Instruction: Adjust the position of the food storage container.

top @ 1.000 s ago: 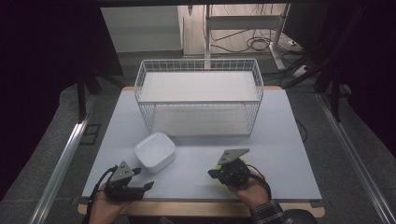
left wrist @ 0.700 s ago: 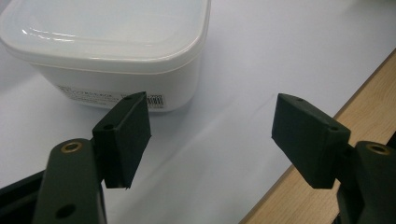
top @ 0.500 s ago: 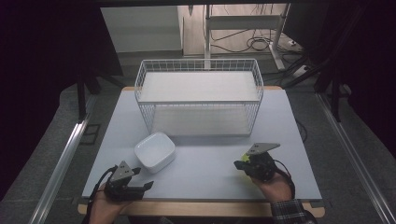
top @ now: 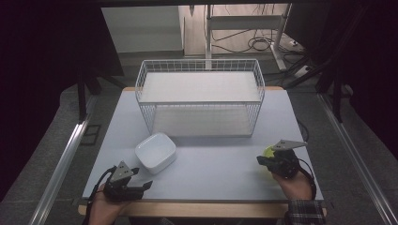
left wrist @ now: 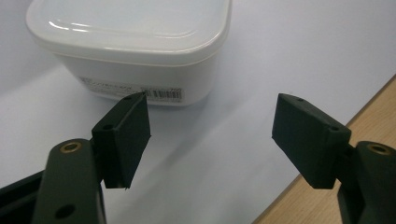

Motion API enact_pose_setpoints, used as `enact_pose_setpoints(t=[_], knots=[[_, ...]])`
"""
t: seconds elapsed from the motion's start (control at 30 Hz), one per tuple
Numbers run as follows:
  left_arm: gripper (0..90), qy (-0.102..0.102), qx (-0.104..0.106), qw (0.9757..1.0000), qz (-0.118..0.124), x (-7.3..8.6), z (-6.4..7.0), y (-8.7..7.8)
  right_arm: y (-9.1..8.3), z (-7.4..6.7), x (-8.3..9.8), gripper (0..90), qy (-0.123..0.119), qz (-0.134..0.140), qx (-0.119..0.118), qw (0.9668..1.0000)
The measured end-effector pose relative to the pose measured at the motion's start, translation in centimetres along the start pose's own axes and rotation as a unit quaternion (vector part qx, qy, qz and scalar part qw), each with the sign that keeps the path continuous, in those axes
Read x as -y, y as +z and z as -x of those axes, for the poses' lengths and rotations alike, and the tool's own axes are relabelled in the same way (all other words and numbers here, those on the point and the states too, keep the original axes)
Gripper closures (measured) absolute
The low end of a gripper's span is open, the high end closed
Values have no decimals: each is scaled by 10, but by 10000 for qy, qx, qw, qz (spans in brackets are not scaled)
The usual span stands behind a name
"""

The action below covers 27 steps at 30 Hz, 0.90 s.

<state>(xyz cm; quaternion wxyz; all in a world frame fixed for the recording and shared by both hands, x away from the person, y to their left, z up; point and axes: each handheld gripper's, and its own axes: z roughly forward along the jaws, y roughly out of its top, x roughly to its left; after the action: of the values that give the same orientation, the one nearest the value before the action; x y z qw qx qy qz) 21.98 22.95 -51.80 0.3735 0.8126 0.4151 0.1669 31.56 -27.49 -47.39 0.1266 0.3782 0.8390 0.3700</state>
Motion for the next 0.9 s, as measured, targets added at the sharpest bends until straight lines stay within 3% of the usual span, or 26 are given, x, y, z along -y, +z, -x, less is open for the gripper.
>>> enact_pose_setpoints(t=[0.03,0.17,0.33,0.4,0.47,0.53,0.6,0.63,0.7,0.8,0.9], knots=[[273,-6,-2,10000,-7,0,0,0,-2,3,2,898,100,30,29,9999],[266,-15,-21,10000,2,0,-1,0,-3,0,0,875,54,108,29,9999],[281,-49,-179,9998,-42,3,-9,-2,-4,-13,-8,652,-305,470,73,9984],[336,-162,-329,9993,-20,5,-17,-3,-2,-19,-11,551,-409,573,103,9975],[411,-289,-466,9985,-19,7,-28,-3,1,-22,-12,530,-522,580,80,9969],[508,-423,-558,9975,34,8,-38,-3,5,-25,-13,535,-564,517,-6,9971],[668,-626,-575,9964,79,7,-47,0,8,-31,-17,637,-642,486,-165,9966],[668,-766,-548,9955,110,6,-52,2,8,-31,-17,637,-642,486,-165,9966],[761,-965,-484,9941,146,4,-58,6,11,-36,-20,728,-707,457,-272,9961],[828,-993,-634,9930,85,-1,-62,13,18,-43,-24,871,-782,379,-482,9950],[836,-1121,-553,9921,95,-6,-66,20,25,-51,-27,899,-1010,358,-485,9931]])
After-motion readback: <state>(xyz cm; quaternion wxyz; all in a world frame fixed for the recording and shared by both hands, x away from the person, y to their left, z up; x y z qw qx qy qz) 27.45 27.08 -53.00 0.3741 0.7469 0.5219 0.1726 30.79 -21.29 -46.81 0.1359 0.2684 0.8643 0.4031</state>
